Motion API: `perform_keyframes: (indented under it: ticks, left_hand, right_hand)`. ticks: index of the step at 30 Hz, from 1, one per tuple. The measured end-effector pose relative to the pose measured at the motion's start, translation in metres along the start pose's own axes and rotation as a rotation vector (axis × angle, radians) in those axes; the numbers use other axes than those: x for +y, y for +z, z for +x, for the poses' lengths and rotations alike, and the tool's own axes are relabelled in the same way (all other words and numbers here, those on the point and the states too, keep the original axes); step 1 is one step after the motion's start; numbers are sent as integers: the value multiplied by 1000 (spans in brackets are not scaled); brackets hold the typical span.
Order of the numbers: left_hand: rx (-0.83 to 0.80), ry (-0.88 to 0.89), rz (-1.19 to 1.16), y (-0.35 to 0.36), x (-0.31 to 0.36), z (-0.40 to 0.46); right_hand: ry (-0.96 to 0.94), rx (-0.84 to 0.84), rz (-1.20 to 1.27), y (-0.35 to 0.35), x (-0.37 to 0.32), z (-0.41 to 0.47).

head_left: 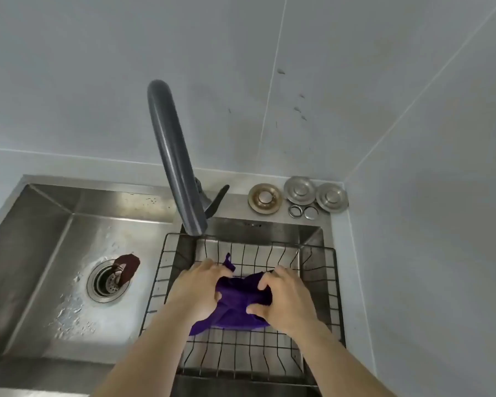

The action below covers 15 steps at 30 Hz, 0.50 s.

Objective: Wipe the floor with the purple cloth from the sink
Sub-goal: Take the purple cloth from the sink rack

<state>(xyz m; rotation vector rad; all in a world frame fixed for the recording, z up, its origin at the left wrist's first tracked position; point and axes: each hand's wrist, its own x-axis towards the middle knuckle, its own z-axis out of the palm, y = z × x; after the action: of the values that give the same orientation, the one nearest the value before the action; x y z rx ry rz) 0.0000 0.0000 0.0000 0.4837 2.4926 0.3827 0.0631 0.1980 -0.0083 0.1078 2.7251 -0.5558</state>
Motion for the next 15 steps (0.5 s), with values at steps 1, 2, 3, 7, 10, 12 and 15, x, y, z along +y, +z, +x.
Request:
perform_keyframes:
  ticks: [1, 2, 3, 7, 10, 12, 15]
  left_hand:
    - [-54, 8, 42, 2, -1, 5]
    - [-68, 17, 77, 5, -1, 9]
    - [-82, 23, 126, 8, -2, 11]
    - [-60, -8, 187, 16, -7, 16]
    - [-6, -32, 175, 12, -8, 14]
    - [29, -45, 164, 7, -8, 12]
    - [116, -48, 136, -1, -6, 3]
  right_hand:
    - [-13, -45, -14, 4, 1, 2]
    - [-19, -71, -48, 8, 0, 4]
    - [-26, -84, -86, 13, 0, 3]
    - [1, -35, -138, 29, -1, 4]
    - [26, 73, -118, 33, -1, 1]
    - [33, 119, -86, 29, -2, 0]
    - [33, 206, -24, 13, -7, -5]
